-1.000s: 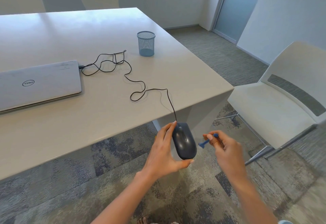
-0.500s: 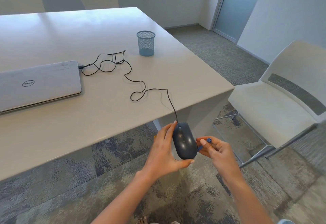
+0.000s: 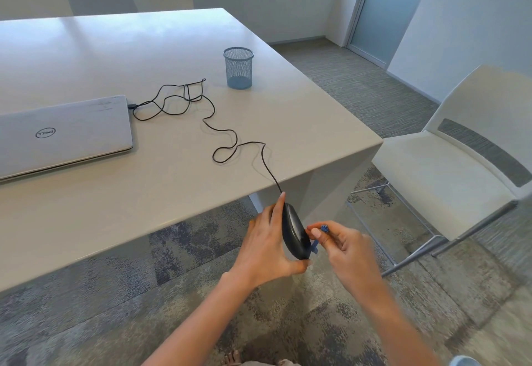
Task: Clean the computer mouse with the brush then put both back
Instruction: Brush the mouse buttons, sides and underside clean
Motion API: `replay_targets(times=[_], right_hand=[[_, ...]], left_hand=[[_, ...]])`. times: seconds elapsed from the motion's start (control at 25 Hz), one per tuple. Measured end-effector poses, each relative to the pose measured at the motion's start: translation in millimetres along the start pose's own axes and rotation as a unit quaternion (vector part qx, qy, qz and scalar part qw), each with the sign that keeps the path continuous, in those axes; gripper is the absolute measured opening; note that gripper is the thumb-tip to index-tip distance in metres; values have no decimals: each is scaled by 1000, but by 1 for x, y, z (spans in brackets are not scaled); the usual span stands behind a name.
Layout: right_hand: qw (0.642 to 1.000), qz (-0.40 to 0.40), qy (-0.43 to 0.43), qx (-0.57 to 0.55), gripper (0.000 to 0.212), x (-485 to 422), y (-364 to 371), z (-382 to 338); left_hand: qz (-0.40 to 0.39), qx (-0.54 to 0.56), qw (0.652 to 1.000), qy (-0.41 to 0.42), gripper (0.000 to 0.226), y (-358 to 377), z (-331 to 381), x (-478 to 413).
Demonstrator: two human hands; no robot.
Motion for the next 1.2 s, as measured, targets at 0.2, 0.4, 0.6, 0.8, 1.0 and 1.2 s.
replay_targets(times=[0.2, 0.4, 0.6, 0.8, 1.0, 1.2], right_hand=[[999, -24, -39, 24, 13, 0, 2, -7], [992, -19, -27, -122, 19, -24, -11, -23], [980, -63, -109, -155, 21, -34, -10, -39], [976, -68, -192, -79, 20, -29, -5, -37], [965, -75, -250, -30, 18, -14, -12, -29], [967, -118, -226, -17, 16, 1, -25, -24]], left_hand=[[-1, 30, 999, -27, 127, 0, -2, 4], [-5, 47, 999, -13, 124, 0, -2, 5], [-18, 77, 997, -4, 125, -1, 1, 6], [-5, 101, 995, -9, 124, -3, -1, 7], [-16, 104, 994, -16, 128, -3, -4, 8], [-24, 70, 997, -10, 131, 0, -6, 5]])
Point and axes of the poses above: each hand's wrist, its own x-axis away from the middle knuckle, its own y-axis out of the palm, z = x × y, the point moved 2 cm from there along -x, towards the middle knuckle, and after that the axes turned 14 degrees about z, right-handed, at the moved point
